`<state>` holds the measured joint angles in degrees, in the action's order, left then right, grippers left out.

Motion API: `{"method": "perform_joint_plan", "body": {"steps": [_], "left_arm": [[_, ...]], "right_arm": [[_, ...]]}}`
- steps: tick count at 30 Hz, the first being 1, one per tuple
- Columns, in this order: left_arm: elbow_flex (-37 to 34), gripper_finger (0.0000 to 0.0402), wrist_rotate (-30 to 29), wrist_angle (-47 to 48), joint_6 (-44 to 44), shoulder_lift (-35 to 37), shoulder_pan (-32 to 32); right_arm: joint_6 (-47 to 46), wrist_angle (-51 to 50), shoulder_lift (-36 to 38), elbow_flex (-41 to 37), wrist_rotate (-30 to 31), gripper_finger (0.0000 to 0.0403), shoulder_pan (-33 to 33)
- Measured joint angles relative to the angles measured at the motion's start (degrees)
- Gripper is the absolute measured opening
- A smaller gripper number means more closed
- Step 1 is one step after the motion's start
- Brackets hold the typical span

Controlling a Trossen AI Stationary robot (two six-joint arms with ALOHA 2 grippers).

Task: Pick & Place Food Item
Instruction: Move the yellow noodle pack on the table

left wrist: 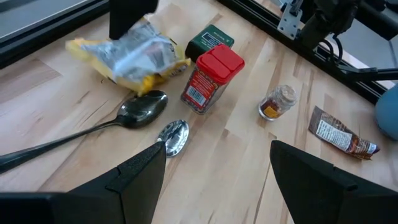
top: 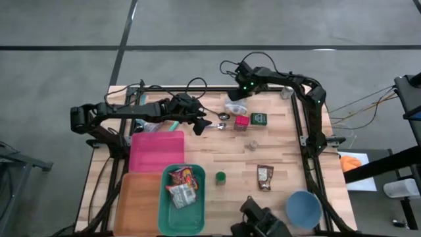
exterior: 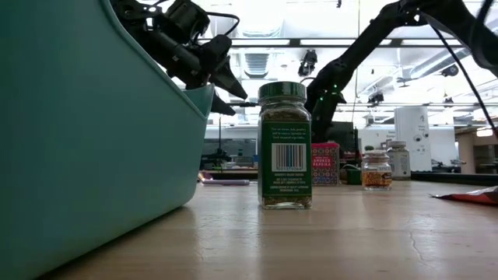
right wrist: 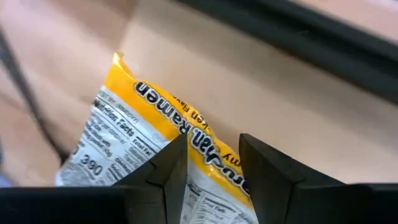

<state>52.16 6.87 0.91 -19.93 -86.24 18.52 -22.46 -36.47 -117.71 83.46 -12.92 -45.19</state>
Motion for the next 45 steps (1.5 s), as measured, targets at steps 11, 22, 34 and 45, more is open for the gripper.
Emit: {"method": "perform_joint_plan", "body": {"steps": [11,22,34,45], "left_arm": [[0.00,0.0289,0.00,-0.70,-0.01,0.00,0.00],[0.00,0.0289,0.00,-0.87,0.25,0.00,0.00],[0.00,0.0289,0.00,-1.05,0.66,0.00,0.00],[0.00,0.0289,0.00,-0.81,0.64,0.00,0.00]], "right_arm": [[0.11,10.19,-0.35,0.00,-9.47,0.0142,8.14],[0.34,12.29,-0.30,0.00,-9.88,0.0142,14.96],[5.75,8.69,5.57,0.79,-12.06,0.0142,13.13],[6.53,-4.28,5.38,0.66,0.02,0.0142,12.81]]}}
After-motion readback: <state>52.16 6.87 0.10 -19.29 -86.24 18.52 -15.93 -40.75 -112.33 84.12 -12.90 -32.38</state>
